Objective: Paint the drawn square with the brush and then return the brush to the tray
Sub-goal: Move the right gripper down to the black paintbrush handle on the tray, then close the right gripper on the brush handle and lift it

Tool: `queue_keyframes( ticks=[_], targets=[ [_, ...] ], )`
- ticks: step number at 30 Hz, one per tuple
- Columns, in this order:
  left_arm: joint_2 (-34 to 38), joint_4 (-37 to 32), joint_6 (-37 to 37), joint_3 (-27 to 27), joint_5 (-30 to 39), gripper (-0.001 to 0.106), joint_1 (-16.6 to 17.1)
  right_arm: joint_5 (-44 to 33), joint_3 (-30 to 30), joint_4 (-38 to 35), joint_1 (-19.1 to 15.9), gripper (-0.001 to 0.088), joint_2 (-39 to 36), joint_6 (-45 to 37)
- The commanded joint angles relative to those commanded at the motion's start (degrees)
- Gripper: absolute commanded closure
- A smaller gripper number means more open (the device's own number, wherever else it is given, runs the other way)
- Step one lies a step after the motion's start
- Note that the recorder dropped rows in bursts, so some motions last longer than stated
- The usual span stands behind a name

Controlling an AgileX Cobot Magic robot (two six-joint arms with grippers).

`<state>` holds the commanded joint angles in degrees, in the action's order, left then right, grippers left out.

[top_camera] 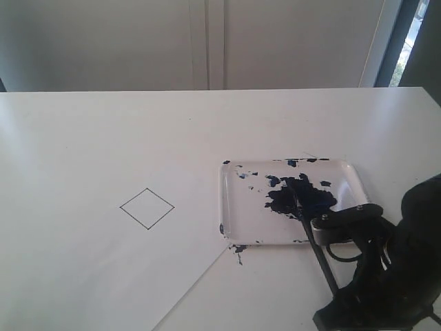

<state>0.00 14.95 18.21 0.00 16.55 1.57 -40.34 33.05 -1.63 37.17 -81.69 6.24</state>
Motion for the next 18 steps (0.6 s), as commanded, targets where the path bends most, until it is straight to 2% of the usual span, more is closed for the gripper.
queue_keyframes(
  ticks=[12, 15, 18],
  targets=[
    [0.00, 0.00, 0.00, 0.00, 0.00, 0.057, 0.00, 3.90, -1.24, -0.39, 0.00, 0.0379, -5.30, 0.00],
    [0.00, 0.00, 0.00, 0.00, 0.00, 0.057, 0.00, 4.25, -1.24, -0.39, 0.00, 0.0449, -5.75, 0.00],
    [0.00, 0.00, 0.00, 0.00, 0.00, 0.057, 0.00, 3.75, -1.24, -0.39, 0.00, 0.0627, -5.88, 0.00]
  ],
)
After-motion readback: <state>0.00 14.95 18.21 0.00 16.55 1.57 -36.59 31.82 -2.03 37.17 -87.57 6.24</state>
